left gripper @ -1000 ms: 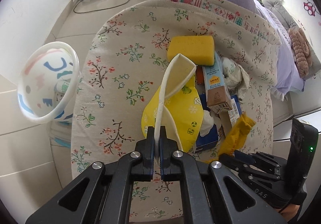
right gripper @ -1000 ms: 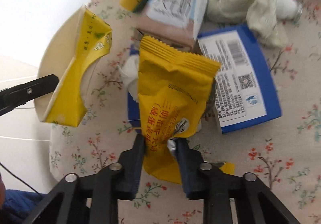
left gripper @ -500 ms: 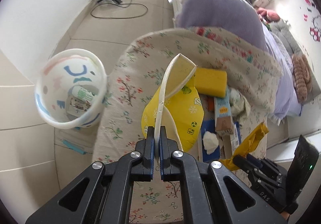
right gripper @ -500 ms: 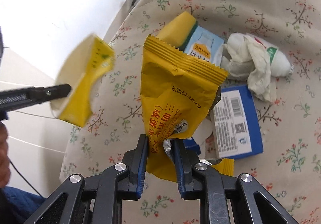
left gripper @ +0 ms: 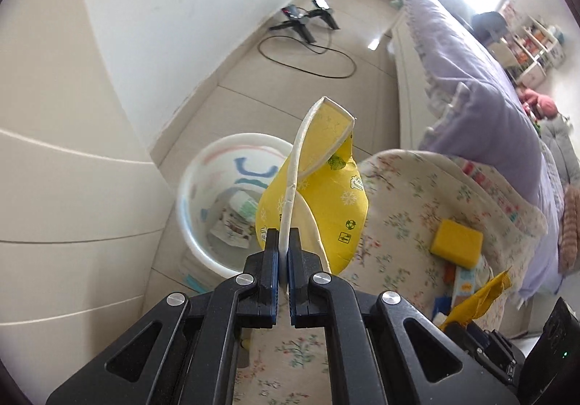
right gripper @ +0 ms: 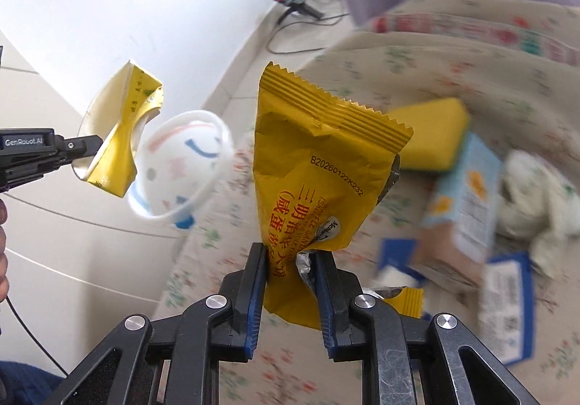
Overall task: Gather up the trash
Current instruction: 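Carry the bowl and packet to the wastebasket and open both grippers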
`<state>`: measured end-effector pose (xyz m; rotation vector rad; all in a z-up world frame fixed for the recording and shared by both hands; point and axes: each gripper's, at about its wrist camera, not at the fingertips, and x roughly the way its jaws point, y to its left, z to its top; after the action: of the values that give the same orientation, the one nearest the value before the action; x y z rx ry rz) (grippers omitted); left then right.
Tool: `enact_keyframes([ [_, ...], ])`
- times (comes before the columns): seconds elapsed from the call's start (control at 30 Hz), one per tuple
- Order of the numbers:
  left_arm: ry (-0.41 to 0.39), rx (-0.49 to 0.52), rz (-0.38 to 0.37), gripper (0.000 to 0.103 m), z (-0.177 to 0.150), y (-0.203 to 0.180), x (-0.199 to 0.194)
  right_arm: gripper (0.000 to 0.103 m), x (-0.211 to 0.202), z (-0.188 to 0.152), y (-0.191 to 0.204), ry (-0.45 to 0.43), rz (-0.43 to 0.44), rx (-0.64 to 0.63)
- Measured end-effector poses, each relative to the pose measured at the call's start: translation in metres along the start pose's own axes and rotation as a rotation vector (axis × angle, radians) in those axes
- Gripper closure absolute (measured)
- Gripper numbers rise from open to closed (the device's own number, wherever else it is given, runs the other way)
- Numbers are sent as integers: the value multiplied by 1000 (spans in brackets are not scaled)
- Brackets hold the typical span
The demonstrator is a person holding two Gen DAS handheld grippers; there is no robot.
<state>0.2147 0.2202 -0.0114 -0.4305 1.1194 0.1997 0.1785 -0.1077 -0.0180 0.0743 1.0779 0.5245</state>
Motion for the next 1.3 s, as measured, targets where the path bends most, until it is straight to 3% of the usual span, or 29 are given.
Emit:
enact_keyframes([
  [0.5,34,-89,79,99,31,47,40,78,117,52,113,82,117,-102],
  [0.63,44,-89,113,99,38,60,53,75,146,63,131,96,114,-127],
  [0.97,65,-126,89,99,45,73,72,73,196,85,148,156,110,-147],
  [1.03,72,-136,91,99,45,77,79,71,205,87,150,166,112,-137],
  [1.1,83,-145,86,99,44,79,85,47,211,88,149,175,119,-124],
  [1.3,114,-129,90,99,40,74,96,45,214,90,142,171,81,-91],
])
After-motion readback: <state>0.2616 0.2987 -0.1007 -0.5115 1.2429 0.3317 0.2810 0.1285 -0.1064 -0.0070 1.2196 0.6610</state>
